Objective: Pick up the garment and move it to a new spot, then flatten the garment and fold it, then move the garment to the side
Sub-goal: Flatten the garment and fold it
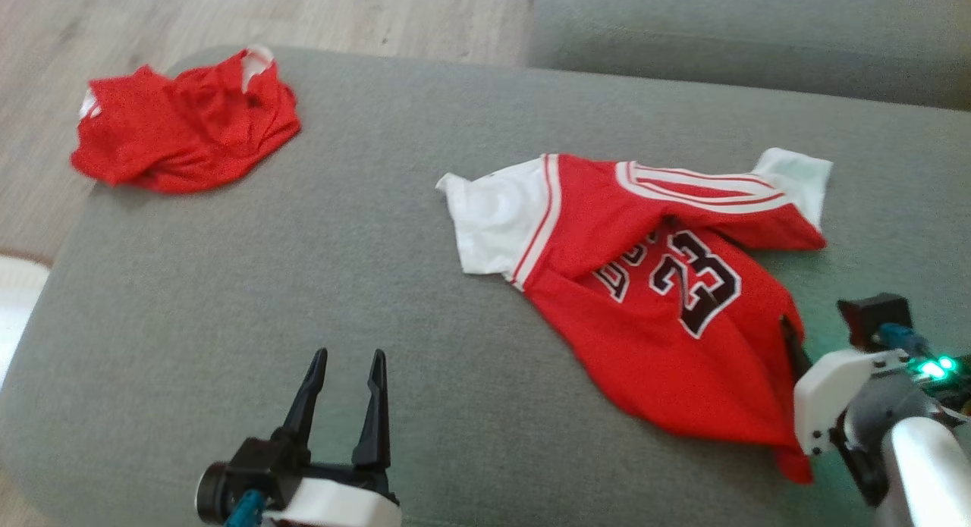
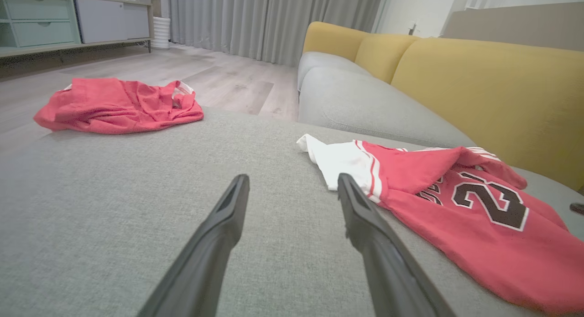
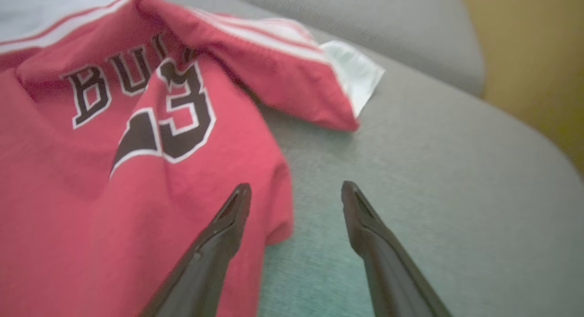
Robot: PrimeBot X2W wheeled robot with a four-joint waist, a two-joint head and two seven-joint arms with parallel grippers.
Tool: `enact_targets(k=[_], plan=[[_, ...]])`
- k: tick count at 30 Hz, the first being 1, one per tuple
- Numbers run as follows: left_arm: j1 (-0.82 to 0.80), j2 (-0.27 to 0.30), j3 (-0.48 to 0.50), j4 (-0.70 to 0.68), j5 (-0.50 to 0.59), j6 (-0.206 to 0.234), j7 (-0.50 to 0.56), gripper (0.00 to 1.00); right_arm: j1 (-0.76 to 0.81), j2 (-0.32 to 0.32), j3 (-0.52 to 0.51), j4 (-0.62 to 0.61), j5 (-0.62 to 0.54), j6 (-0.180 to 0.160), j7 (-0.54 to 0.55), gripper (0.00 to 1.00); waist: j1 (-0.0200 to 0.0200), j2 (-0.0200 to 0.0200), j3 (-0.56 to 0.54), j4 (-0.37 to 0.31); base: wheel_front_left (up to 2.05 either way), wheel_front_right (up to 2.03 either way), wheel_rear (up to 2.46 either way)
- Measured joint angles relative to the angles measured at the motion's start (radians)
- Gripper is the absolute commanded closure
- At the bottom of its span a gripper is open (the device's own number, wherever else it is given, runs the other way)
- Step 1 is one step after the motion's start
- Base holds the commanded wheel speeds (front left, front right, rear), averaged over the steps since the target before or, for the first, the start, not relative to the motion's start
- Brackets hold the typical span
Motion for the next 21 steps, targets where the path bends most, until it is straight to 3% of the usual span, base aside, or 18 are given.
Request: enact_targets(k=[3, 4, 5, 6, 8, 9, 10, 11, 16, 21], plan=[[-0.007, -0.001, 0.001, -0.001, 0.0, 0.001, 0.0, 0.0, -0.017, 0.0, 0.02, 0.058, 0.035, 0.0, 0.012, 0.0, 0.0, 0.0, 0.013, 0.019, 0.0, 0.0, 0.0], [-0.009, -0.002, 0.001, -0.001, 0.0, 0.001, 0.0, 0.0, -0.021, 0.0, 0.028, 0.083, 0.056, 0.0, 0.024, 0.09, 0.0, 0.0, 0.018, 0.027, 0.0, 0.0, 0.0], [-0.01, -0.002, 0.001, -0.001, 0.0, 0.001, 0.0, 0.0, -0.022, -0.001, 0.036, 0.103, 0.076, 0.0, 0.032, 0.2, 0.0, 0.0, 0.023, 0.034, 0.0, 0.0, 0.0], [-0.01, -0.003, 0.001, -0.001, 0.0, 0.003, 0.0, 0.0, -0.022, -0.002, 0.044, 0.119, 0.096, 0.0, 0.035, 0.46, 0.0, 0.0, 0.027, 0.04, 0.0, 0.0, 0.0], [-0.01, -0.005, 0.002, 0.0, 0.0, 0.003, 0.0, 0.0, -0.028, -0.009, 0.058, 0.132, 0.129, 0.0, 0.034, 0.69, -0.0001, 0.0, 0.033, 0.047, 0.0, 0.0, 0.0], [-0.01, -0.006, 0.002, 0.0, 0.0, 0.003, 0.0, 0.0, -0.038, -0.016, 0.065, 0.14, 0.139, 0.0, 0.031, 0.69, -0.0001, 0.0, 0.033, 0.049, 0.0, 0.0, 0.0], [-0.01, -0.007, 0.003, 0.001, 0.0, 0.003, 0.0, 0.0, -0.049, -0.024, 0.071, 0.147, 0.144, 0.0, 0.023, 0.81, 0.0, 0.0, 0.033, 0.049, 0.0, 0.0, 0.0], [-0.01, -0.008, 0.003, 0.002, 0.0, 0.003, 0.0, 0.0, -0.058, -0.033, 0.077, 0.153, 0.145, 0.0, 0.013, 1.0, -0.0001, 0.0, 0.032, 0.049, 0.0, 0.0, 0.0], [-0.01, -0.01, 0.005, 0.006, 0.0, 0.003, -0.002, 0.0, -0.087, -0.058, 0.069, 0.139, 0.145, 0.0, -0.058, 1.0, -0.0001, 0.0, 0.022, 0.04, 0.0, 0.0, 0.0], [-0.01, -0.01, 0.008, 0.007, 0.0, 0.004, -0.002, 0.0, -0.113, -0.091, 0.017, 0.005, 0.139, 0.0, -0.084, 1.0, -0.0002, 0.0, 0.001, 0.031, 0.0, 0.0, 0.0]])
